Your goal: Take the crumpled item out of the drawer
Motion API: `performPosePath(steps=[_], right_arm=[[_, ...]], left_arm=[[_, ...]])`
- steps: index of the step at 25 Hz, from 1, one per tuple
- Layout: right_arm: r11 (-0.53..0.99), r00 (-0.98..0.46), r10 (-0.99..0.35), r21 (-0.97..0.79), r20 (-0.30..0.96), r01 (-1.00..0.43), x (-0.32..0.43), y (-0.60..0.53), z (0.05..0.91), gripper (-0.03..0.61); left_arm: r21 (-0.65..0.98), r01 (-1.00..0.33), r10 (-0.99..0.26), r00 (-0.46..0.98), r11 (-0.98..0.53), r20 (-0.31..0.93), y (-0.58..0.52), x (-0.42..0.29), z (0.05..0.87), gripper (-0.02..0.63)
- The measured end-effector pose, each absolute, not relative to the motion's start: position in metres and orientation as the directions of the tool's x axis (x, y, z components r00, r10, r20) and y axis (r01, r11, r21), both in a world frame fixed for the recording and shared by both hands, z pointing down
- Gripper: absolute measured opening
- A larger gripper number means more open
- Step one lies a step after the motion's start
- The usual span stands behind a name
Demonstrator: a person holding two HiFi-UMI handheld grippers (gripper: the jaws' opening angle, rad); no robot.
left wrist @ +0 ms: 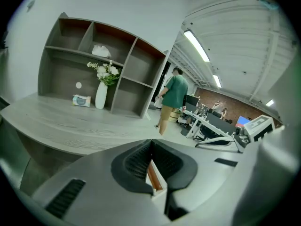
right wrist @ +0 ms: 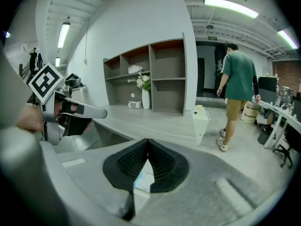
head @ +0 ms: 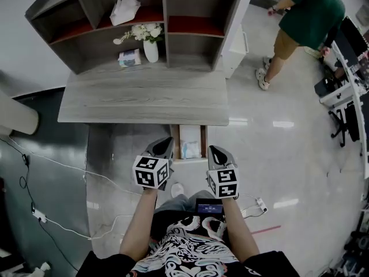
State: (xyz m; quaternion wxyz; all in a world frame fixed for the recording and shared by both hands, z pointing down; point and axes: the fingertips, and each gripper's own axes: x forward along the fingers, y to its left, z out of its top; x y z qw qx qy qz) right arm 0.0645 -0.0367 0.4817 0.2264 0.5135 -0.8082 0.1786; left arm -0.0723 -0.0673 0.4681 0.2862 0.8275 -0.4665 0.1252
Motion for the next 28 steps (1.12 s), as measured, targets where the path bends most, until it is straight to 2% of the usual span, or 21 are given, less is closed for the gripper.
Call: performPosePath(steps=[12,16,21,28], right_arm=[[0.48,-0.426,-0.658,-0.09,0.62,-0.873,0.058,-0.022,0.507,0.005],[0.452,-0.43,-0.672,-0.126,0.602,-0.883,0.063,-0.028,0.512,0.005],[0.483,-0.408,-0.65,-0.065,0.642,-0.873,0.065,-0.032,0.523,0.006],[0.484,-0.415,-0.641,-0.079,0.646,-0.871,0.067,-0.036,0.533,0.005]], left_arm=[[0.369,-0.851,-0.699,0.52,-0.374,0.49,-0.075,-0.068,0.483,0.007],[0.367,-0.852,-0.695,0.518,-0.372,0.499,-0.072,-0.066,0.49,0.008],[0.361,-0.858,-0.683,0.511,-0.366,0.522,-0.075,-0.066,0.506,0.008],[0.36,-0.853,-0.641,0.522,-0.379,0.563,-0.077,-0.061,0.53,0.006]])
